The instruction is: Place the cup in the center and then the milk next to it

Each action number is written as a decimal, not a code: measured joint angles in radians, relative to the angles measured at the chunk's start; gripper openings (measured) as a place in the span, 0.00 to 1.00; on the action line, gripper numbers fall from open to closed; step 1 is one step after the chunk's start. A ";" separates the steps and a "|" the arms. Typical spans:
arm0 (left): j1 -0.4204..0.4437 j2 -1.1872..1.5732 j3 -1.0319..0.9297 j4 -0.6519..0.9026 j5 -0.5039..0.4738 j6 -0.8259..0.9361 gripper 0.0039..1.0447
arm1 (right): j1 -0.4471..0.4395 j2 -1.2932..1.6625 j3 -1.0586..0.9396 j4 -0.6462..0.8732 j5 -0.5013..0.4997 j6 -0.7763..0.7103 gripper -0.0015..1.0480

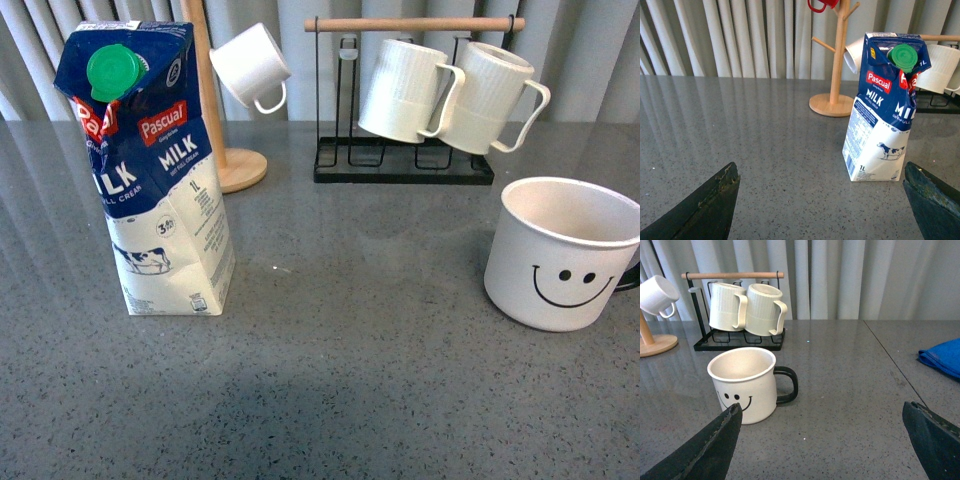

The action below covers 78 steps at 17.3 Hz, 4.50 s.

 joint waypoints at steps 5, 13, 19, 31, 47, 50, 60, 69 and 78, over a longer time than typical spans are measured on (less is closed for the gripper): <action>0.000 0.000 0.000 0.000 0.000 0.000 0.94 | 0.000 0.000 0.000 0.000 0.000 0.000 0.94; 0.000 0.000 0.000 0.000 0.000 0.000 0.94 | 0.000 0.000 0.000 0.000 0.000 0.000 0.94; 0.000 0.000 0.000 0.000 0.000 0.000 0.94 | 0.000 0.000 0.000 0.000 0.000 0.000 0.94; 0.000 0.000 0.000 0.000 0.000 0.000 0.94 | -0.011 0.205 0.089 0.090 0.005 0.162 0.94; 0.000 0.000 0.000 0.000 0.000 0.000 0.94 | 0.000 1.630 1.085 -0.121 -0.389 -0.248 0.94; 0.000 0.000 0.000 0.000 0.000 0.000 0.94 | 0.001 1.699 1.104 -0.181 -0.378 -0.291 0.94; 0.000 0.000 0.000 0.000 0.000 0.000 0.94 | -0.002 1.724 1.133 -0.279 -0.379 -0.367 0.77; 0.000 0.000 0.000 0.000 0.000 0.000 0.94 | -0.008 1.728 1.191 -0.317 -0.377 -0.348 0.03; 0.000 0.000 0.000 0.000 0.000 0.000 0.94 | 0.147 1.632 1.220 -0.324 -0.442 -0.250 0.03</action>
